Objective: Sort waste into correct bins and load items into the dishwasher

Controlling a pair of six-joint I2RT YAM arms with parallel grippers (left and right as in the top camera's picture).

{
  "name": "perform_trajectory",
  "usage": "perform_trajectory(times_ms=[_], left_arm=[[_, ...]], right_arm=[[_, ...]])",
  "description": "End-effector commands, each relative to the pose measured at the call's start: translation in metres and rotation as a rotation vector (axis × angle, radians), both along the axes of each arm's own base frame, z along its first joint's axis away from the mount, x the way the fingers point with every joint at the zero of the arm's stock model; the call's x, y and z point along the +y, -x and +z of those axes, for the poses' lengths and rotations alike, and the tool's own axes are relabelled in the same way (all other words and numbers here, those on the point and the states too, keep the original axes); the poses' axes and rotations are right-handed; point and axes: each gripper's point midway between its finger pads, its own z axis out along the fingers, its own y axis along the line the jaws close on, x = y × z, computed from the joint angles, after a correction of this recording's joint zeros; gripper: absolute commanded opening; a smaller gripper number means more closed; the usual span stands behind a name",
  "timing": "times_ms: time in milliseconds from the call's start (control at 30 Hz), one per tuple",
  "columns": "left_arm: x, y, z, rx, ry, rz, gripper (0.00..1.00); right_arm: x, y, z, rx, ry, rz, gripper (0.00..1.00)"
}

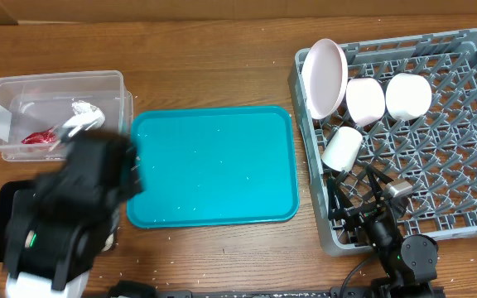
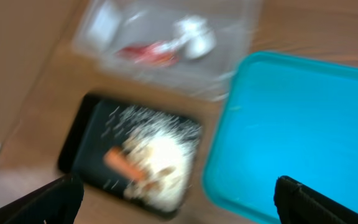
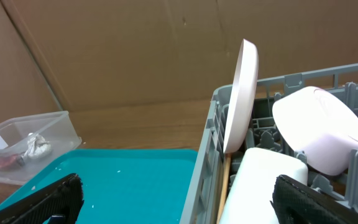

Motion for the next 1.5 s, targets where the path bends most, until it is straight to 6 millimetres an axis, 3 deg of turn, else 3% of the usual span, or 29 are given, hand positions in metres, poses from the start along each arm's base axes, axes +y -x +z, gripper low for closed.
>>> perform_trajectory(times_ms=[0, 100, 233, 333, 533, 767, 1067, 1467], left_arm=[[0.030, 0.026, -0.018, -0.038, -0.039, 0.113, 1.00], [0.029, 0.012, -0.020, -0.206, -0.045, 0.069, 1.00], [-0.007, -0.014, -0.032, -0.392, -0.038, -0.233, 1.00], [-0.024, -0.021, -0.049, -0.504, -0.058, -0.369, 1.00], [-0.025, -0.025, -0.097, -0.626, -0.049, -0.385, 1.00], [-0.021, -0.027, -0.146, -0.619, -0.051, -0.371, 1.00], [-0.020, -0.033, -0.134, -0.693, -0.069, -0.369, 1.00], [-0.021, -0.033, -0.135, -0.691, -0.068, -0.370, 1.00]], right_arm=[[0.000, 0.000, -0.003, -0.001, 0.004, -0.002, 1.00], [0.000, 0.000, -0.003, -0.001, 0.004, -0.002, 1.00], [0.000, 0.000, -0.003, -0.001, 0.004, -0.002, 1.00], [0.000, 0.000, -0.003, -0.001, 0.004, -0.002, 1.00], [0.000, 0.000, -0.003, -0.001, 0.004, -0.002, 1.00], [0.000, 0.000, -0.003, -0.001, 0.004, -0.002, 1.00], [0.000, 0.000, -0.003, -0.001, 0.004, -0.002, 1.00], [0.000, 0.000, -0.003, -0.001, 0.004, -0.002, 1.00]])
